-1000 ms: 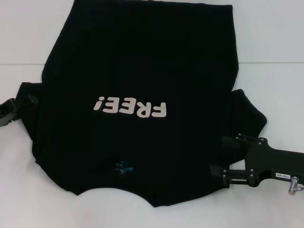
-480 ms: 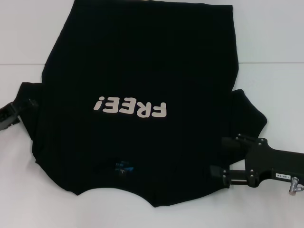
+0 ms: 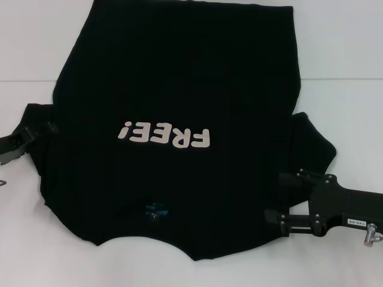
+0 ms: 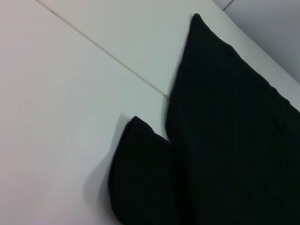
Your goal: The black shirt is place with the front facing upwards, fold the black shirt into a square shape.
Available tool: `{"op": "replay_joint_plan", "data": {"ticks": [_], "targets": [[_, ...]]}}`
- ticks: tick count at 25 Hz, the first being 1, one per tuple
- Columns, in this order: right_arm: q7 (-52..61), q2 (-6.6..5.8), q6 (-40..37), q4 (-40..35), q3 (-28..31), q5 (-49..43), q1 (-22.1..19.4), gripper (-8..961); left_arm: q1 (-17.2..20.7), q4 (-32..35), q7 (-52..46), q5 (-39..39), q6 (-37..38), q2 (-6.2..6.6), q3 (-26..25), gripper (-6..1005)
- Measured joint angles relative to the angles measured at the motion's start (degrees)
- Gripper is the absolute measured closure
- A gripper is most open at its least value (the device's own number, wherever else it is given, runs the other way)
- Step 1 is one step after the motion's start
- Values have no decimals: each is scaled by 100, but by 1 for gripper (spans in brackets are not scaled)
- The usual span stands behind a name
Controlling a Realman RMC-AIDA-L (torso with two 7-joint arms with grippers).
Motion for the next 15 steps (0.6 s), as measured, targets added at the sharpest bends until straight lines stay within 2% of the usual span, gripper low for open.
{"op": "replay_joint_plan", "data": {"ticks": [7, 15], "targets": [[0, 0, -31, 0, 12, 5, -12, 29, -12, 2, -38, -33, -48, -5, 198, 140], [0, 0, -96, -5, 44, 7, -6, 29, -27, 2, -39, -54, -238, -42, 204, 459]]}}
